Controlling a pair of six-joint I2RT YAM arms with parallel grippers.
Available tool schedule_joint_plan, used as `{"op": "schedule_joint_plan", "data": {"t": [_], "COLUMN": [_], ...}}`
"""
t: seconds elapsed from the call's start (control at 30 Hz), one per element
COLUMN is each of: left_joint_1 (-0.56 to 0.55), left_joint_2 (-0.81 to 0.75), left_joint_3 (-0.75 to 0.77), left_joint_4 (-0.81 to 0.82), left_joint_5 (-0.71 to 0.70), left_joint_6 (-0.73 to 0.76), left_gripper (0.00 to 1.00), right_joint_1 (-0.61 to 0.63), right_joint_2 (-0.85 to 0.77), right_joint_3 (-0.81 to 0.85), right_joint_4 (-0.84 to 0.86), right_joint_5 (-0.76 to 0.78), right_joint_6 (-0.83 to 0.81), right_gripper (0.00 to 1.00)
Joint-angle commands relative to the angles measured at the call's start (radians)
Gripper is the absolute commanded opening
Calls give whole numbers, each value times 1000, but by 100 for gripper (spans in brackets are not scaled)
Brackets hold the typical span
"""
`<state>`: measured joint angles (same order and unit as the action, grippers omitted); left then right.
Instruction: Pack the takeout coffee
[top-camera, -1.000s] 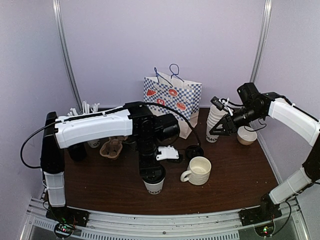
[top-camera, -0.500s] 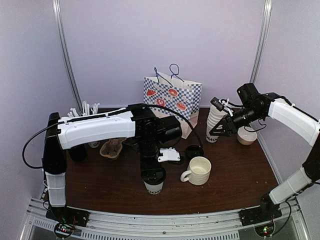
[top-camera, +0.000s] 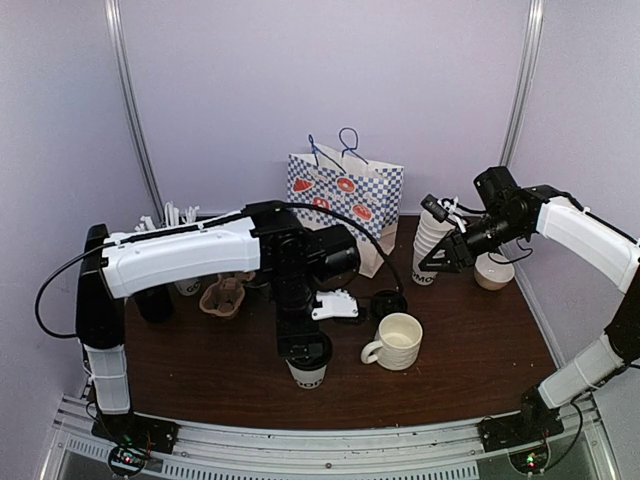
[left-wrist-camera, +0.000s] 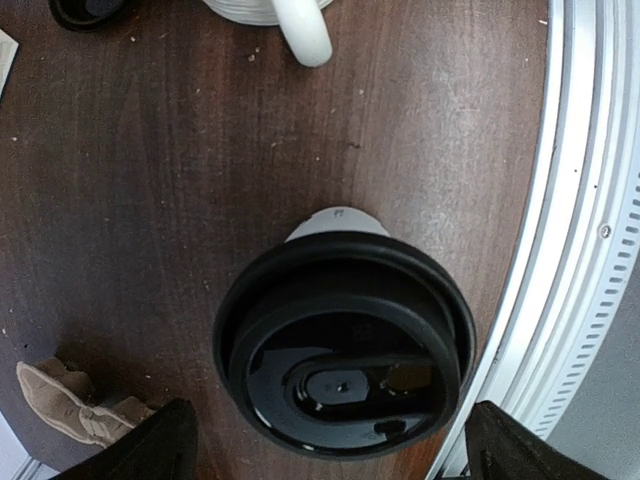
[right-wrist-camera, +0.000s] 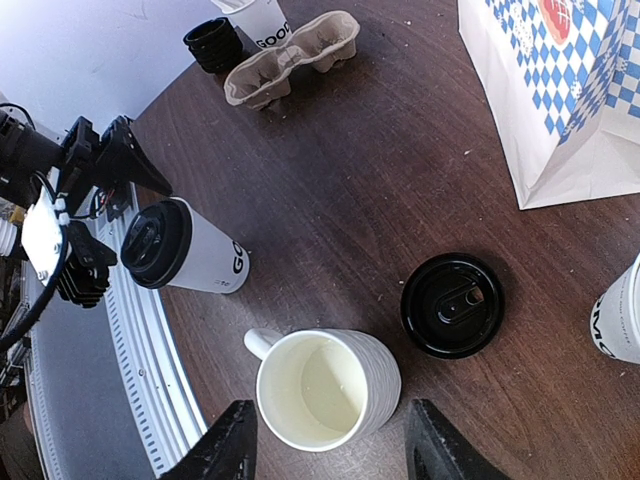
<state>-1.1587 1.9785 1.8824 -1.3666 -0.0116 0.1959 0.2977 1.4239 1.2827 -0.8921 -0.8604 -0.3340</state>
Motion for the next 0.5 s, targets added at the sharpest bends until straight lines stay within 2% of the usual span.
{"op": "schedule_joint_plan", "data": {"t": [0.0,0.1,0.2,0.33,0.47], "left_joint_1": [-5,-5,3,77,147], "left_joint_2": [-77,-136,-238,-388,-471], "left_joint_3": [-17,-32,-111,-265,-415], "left_joint_4": [-19,-1,91,289,458], "left_joint_5": [-53,-72,-84,-53,-78], "left_joint_6": [-15,-31,-63,-205,-433], "left_gripper": [98,98,98,97,97], "right_joint_1": [7,10,42,207,397], "right_joint_2": [-20,-27,-34,-10,53], "right_joint_3": [0,-6,3,68,127], "right_joint_4": [2,5,-16,-102,-114], "right_joint_5": [-19,-16,-12,88,221], "right_joint_6": [-7,-19,-72,-198,-251], "right_gripper": [54,54,54,54,54]}}
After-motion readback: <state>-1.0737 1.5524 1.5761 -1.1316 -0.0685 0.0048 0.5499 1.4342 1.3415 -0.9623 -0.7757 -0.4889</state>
